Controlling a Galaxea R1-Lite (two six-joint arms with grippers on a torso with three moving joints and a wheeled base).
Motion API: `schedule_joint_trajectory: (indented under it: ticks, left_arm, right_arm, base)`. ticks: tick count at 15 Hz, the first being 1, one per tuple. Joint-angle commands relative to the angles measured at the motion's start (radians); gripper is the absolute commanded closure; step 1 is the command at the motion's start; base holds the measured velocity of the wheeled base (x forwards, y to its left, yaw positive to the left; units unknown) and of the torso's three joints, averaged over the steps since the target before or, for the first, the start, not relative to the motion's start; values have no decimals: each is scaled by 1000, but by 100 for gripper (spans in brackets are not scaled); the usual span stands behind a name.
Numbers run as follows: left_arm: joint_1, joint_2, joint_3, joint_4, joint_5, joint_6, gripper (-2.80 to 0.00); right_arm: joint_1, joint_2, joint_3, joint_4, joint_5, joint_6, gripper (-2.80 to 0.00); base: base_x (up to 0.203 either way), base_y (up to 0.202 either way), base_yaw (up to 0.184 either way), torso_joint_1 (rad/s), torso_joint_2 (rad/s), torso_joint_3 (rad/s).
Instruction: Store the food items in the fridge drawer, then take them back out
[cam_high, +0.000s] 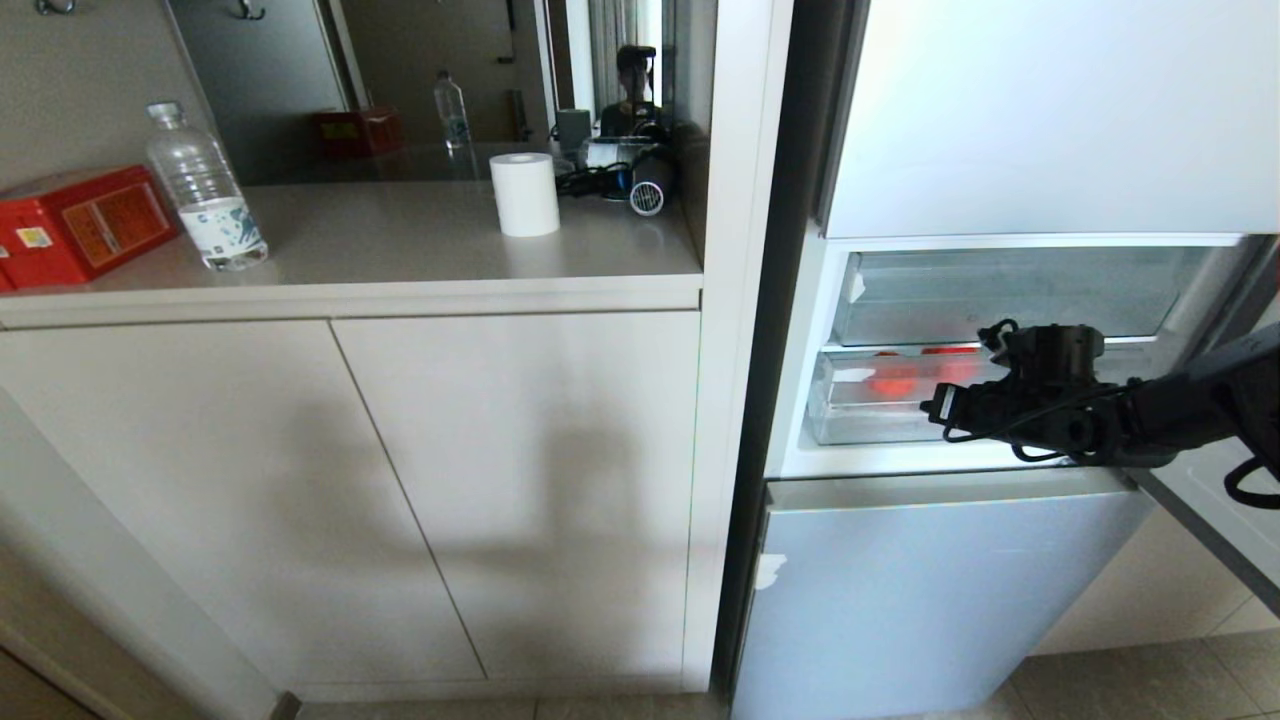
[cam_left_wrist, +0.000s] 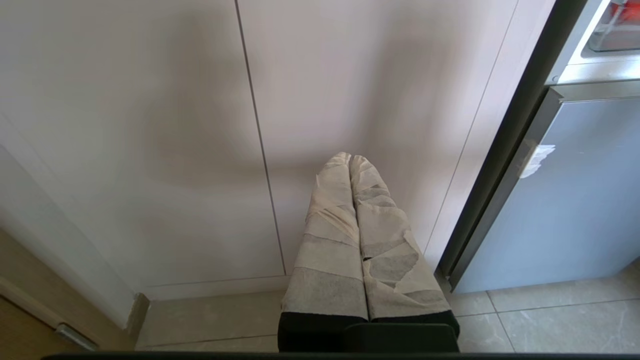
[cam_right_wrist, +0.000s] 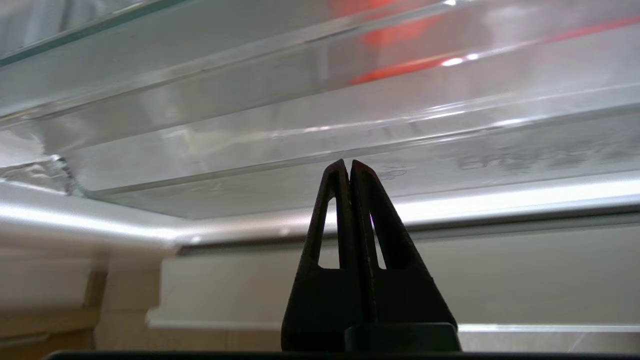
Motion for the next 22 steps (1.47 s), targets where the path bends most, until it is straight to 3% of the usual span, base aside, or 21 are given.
schedule_joint_trajectory:
  ticks: [1, 6, 11, 13, 16, 19, 22]
  left_arm:
    - [0, 2, 0, 0, 0, 0, 0]
    - [0, 2, 0, 0, 0, 0, 0]
    - [0, 2, -1, 0, 0, 0, 0]
    - [0, 2, 0, 0, 0, 0, 0]
    - [0, 2, -1, 0, 0, 0, 0]
    - [0, 2, 0, 0, 0, 0, 0]
    - [0, 2, -1, 0, 0, 0, 0]
  right_arm:
    - [3, 32, -25, -4, -7, 4, 0]
    - [3, -247, 211, -4, -4, 8, 0]
    - [2, -787, 611, 5, -28, -13, 0]
    - [2, -1046, 787, 7, -70, -56, 0]
    - [1, -1457, 1027, 41, -133, -182, 0]
    - [1, -1868, 1204, 210, -168, -286, 0]
    - [1, -2071, 1416, 361, -208, -345, 0]
  base:
    - [0, 0, 0, 0, 0, 0]
    - [0, 0, 0, 0, 0, 0]
    - [0, 0, 0, 0, 0, 0]
    - [0, 0, 0, 0, 0, 0]
    - [0, 0, 0, 0, 0, 0]
    - [0, 0, 0, 0, 0, 0]
    - [0, 0, 0, 0, 0, 0]
